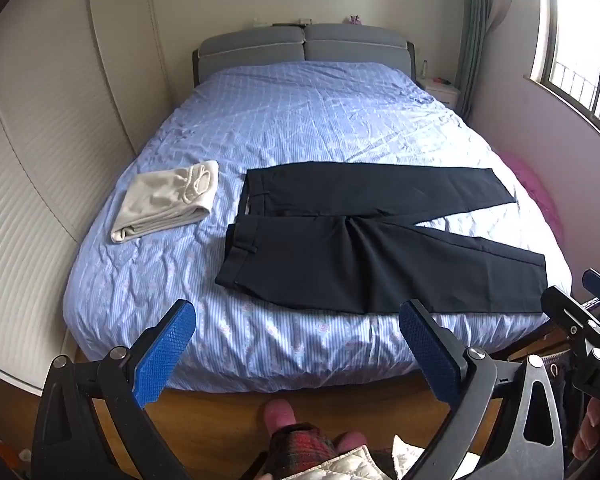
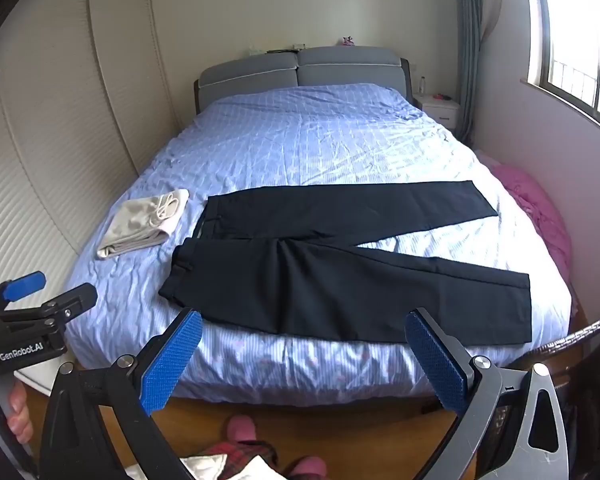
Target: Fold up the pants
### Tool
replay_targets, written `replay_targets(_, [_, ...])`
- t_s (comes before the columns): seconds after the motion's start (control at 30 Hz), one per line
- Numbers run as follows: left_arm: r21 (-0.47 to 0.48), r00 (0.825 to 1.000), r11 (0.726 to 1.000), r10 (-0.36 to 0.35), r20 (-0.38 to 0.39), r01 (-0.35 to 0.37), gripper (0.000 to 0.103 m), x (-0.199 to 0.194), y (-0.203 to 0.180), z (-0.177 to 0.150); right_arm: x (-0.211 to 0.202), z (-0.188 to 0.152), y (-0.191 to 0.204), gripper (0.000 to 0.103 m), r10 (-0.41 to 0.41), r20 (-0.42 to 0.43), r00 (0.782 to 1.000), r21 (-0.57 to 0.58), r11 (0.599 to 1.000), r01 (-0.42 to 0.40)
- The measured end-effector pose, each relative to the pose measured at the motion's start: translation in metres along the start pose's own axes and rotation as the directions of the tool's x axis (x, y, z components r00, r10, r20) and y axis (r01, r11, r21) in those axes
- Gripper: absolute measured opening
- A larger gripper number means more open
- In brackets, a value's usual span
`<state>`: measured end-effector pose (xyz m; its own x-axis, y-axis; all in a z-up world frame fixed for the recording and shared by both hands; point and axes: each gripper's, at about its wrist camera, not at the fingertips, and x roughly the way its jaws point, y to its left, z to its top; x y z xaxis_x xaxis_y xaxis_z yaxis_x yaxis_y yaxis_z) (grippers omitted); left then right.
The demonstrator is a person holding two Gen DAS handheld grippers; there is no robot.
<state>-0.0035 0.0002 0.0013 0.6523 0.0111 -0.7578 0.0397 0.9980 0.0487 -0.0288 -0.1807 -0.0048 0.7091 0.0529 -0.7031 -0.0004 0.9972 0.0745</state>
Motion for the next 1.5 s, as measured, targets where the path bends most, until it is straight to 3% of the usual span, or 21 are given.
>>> replay_targets(0.63, [0.034, 0.996, 0.999, 0.014, 0.094, -0.017, 0.103, -0.023, -0.002, 0.008, -0.016, 0.004, 0.003, 0.103, 0.008, 0.076, 0.997, -0.028, 1.0, -0.006])
replay_targets(1.5, [0.015, 0.996, 1.0, -0.026, 0.08, 0.025, 0.103, -0.023, 0.006, 0.011, -0.016, 0.006, 0.006, 0.103, 0.008, 0.087, 0.996, -0.026, 1.0, -0.006])
